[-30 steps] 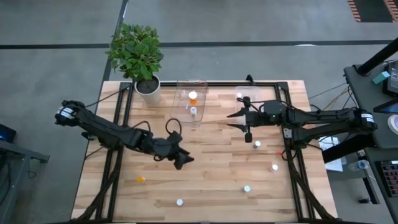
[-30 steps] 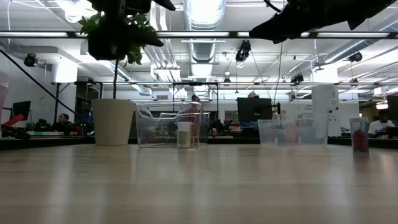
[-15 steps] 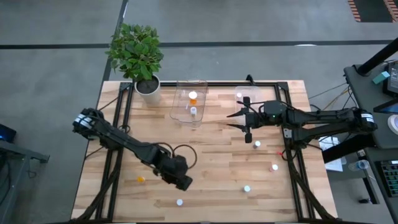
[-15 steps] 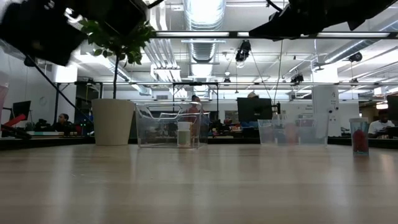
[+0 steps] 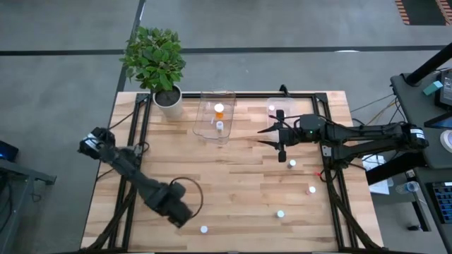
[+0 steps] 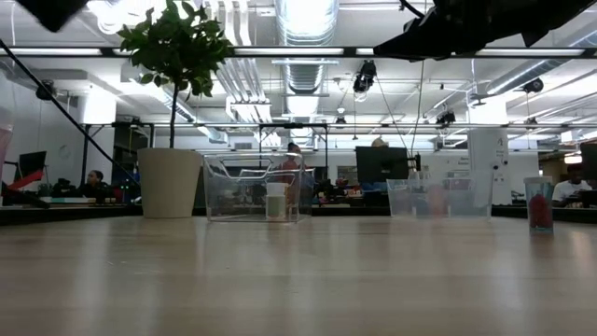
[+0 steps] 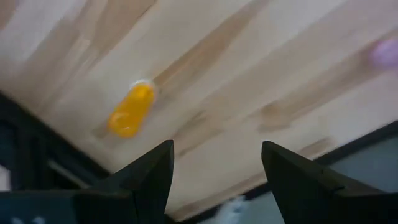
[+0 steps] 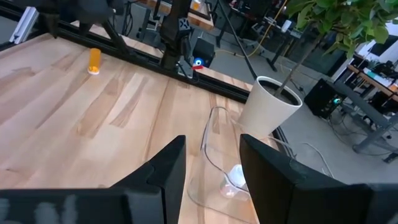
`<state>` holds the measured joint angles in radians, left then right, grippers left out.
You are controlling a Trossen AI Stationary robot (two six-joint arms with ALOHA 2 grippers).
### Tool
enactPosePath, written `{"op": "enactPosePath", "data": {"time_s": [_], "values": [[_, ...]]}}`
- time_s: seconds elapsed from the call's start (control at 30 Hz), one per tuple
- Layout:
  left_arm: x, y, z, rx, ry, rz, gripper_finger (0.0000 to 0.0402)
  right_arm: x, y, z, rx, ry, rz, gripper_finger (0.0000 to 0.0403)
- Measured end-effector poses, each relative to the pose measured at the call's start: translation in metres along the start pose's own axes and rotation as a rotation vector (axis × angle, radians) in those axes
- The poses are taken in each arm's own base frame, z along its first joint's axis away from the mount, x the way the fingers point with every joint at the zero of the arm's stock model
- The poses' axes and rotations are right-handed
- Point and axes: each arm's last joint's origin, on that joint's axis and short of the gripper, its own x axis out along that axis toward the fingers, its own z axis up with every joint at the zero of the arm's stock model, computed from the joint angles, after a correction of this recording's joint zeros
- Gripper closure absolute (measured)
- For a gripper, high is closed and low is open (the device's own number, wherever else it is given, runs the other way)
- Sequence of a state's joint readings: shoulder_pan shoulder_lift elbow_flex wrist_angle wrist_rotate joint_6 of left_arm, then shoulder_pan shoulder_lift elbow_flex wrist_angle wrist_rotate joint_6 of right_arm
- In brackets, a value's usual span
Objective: Pick and place medicine bottles into bin by pill shape (circle, oval)
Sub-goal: Put the orange tablet pill bottle into the right transparent bin
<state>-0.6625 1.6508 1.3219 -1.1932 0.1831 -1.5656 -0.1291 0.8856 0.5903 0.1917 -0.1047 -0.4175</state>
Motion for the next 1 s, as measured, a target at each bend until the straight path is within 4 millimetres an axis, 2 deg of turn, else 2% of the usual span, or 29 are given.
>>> {"op": "enactPosePath", "data": {"time_s": [0.1, 0.23, 0.47, 1.0], "values": [[0.004, 0.004, -0.010, 0.030, -0.037, 0.045, 0.0176, 0.000, 0.000, 0.000, 0.000, 0.000, 0.000, 0.0261], [0.007, 0.010, -0.012, 0.020, -0.125, 0.101, 0.0176, 0.000, 0.000, 0.000, 0.001, 0.000, 0.000, 0.0261], [0.009, 0.016, -0.017, 0.035, -0.133, 0.158, 0.0176, 0.000, 0.000, 0.000, 0.001, 0.000, 0.000, 0.0261], [0.040, 0.030, -0.016, 0.034, -0.116, 0.182, 0.0176, 0.000, 0.000, -0.001, -0.003, 0.003, 0.001, 0.0261]]}}
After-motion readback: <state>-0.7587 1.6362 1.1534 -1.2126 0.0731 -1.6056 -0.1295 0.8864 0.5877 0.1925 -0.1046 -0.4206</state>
